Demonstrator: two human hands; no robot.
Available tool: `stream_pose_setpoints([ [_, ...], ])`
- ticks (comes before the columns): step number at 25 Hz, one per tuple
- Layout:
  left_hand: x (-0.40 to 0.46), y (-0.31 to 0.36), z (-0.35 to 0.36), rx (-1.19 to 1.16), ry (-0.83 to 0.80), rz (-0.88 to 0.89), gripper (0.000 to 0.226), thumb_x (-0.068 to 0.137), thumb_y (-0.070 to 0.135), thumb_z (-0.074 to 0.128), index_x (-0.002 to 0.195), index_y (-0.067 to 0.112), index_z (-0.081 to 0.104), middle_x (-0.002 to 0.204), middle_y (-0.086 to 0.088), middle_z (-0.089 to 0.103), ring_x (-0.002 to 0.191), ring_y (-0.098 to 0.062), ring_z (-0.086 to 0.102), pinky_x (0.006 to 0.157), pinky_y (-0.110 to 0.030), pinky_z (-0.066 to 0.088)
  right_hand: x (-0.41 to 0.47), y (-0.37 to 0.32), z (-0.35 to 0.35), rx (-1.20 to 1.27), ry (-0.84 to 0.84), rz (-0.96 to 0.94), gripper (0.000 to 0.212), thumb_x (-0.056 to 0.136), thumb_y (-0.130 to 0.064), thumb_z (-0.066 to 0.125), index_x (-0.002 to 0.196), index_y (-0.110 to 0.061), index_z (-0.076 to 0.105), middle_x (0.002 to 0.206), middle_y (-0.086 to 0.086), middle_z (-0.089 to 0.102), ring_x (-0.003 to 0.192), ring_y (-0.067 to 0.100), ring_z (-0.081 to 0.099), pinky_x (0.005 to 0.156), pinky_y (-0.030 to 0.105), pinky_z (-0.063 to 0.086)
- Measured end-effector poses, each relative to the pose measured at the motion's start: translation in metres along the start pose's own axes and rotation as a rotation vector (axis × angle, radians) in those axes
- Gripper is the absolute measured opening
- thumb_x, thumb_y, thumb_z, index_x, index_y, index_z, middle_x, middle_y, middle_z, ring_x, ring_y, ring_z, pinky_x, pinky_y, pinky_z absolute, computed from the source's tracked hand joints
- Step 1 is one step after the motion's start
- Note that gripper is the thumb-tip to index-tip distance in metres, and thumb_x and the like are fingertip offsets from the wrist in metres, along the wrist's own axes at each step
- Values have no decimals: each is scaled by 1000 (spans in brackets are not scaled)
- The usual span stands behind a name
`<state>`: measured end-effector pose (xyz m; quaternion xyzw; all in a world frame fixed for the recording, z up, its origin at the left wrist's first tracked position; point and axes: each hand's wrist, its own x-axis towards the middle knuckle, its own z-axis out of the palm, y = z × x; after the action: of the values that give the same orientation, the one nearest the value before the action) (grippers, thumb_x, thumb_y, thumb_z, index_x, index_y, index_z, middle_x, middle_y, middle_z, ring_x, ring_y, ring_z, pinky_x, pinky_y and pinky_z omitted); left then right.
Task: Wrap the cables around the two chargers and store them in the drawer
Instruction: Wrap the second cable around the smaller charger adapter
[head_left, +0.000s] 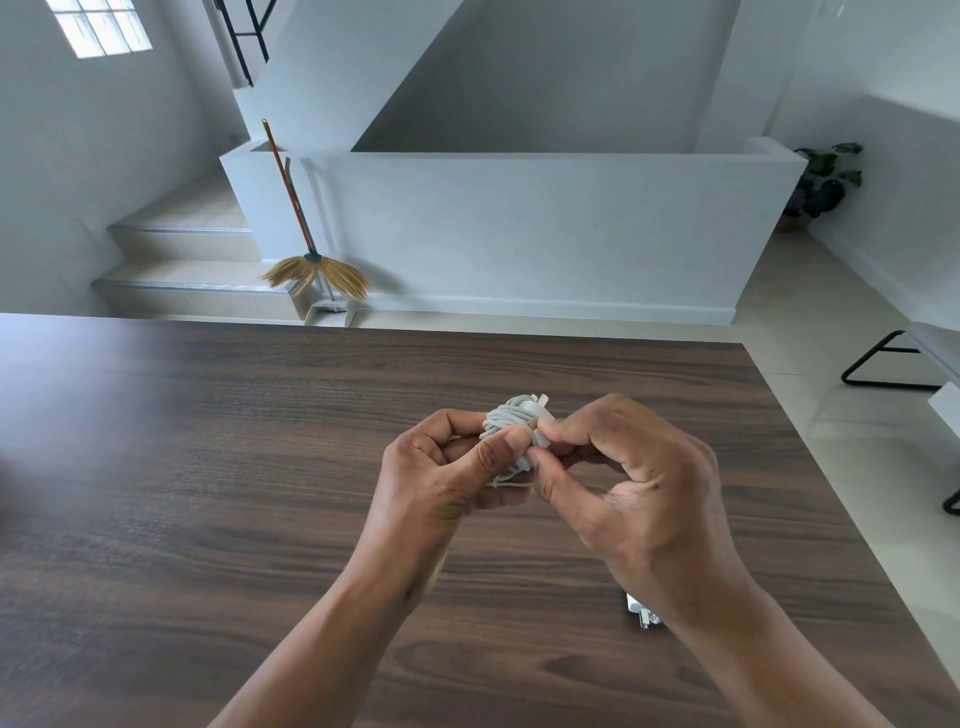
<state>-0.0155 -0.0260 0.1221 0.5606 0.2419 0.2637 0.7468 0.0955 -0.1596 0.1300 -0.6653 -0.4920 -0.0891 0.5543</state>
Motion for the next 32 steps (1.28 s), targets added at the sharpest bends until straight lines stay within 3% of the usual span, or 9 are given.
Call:
stream_pose_setpoints([
  [4,-1,0,0,-2,-5,6,34,72,20,83,99,3,71,90,-14,82,81,-24,79,72,-40,64,-4,1,5,-54,57,-48,14,79,0,88,90,-4,80,85,2,74,76,9,73,69,24,60],
  [10,-2,-2,1,27,-11,21,41,74,18,83,106,-3,70,95,-17,82,85,-24,80,71,-35,63,-8,7,13,-80,130,-62,11,79,4,85,83,0,77,82,3,71,73,12,70,67,24,57],
  [16,0,-3,-4,72,0,22,47,72,27,85,107,-1,71,98,-18,82,90,-31,80,87,-55,63,-5,10,10,112,65,80,3,85,-4,78,84,-6,75,82,0,74,75,15,72,69,28,59],
  [22,3,1,-8,195,-6,58,44,70,26,87,106,4,73,94,-13,83,87,-28,80,82,-50,66,7,8,4,-132,-68,55,11,77,-8,82,83,-12,74,76,-8,73,75,7,69,68,5,50],
  [26,4,0,-7,239,-22,65,44,70,26,87,106,4,73,94,-11,83,87,-26,81,77,-45,67,12,10,-2,-272,-125,-79,6,78,-12,76,81,-14,72,74,-7,69,62,8,66,61,26,55],
  [32,3,-2,-4,230,-19,47,41,75,23,85,106,2,72,93,-13,83,84,-25,81,75,-44,67,15,12,-2,-293,-130,-131,2,79,-13,72,78,-12,71,72,-4,68,58,15,65,55,33,56],
])
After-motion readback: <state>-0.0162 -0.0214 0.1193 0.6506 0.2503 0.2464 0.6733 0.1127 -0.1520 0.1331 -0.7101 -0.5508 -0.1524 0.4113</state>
